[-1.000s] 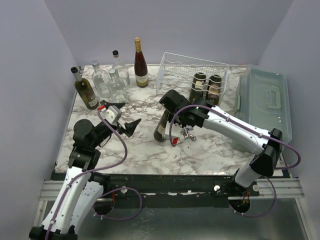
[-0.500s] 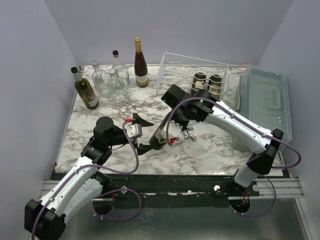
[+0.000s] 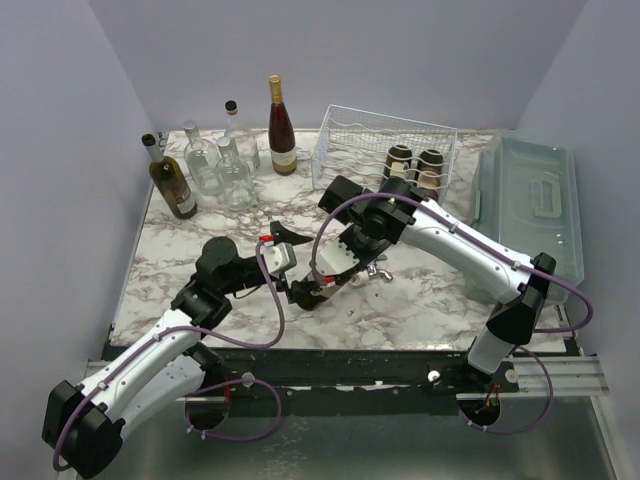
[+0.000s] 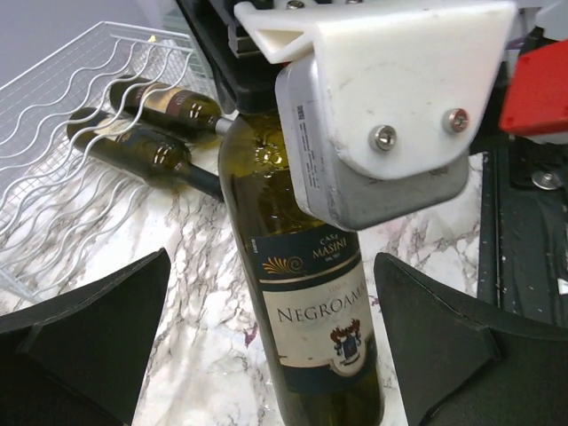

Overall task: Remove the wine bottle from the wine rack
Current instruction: Pick up the wine bottle from the wine rack.

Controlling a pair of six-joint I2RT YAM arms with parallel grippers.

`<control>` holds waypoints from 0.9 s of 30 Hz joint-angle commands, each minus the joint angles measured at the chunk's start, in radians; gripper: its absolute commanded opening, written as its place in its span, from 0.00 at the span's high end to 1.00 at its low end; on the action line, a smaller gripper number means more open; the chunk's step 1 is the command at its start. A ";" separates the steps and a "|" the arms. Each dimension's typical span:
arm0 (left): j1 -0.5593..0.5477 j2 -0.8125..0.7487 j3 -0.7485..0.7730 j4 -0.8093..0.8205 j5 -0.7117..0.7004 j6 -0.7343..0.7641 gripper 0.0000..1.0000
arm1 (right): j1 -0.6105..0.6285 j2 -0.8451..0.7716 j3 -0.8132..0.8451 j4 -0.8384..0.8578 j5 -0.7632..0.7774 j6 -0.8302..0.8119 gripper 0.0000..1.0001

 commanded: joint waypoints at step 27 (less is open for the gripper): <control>-0.010 0.368 0.108 0.257 0.257 -0.337 0.01 | 0.008 -0.422 -0.462 0.640 -0.096 -0.372 1.00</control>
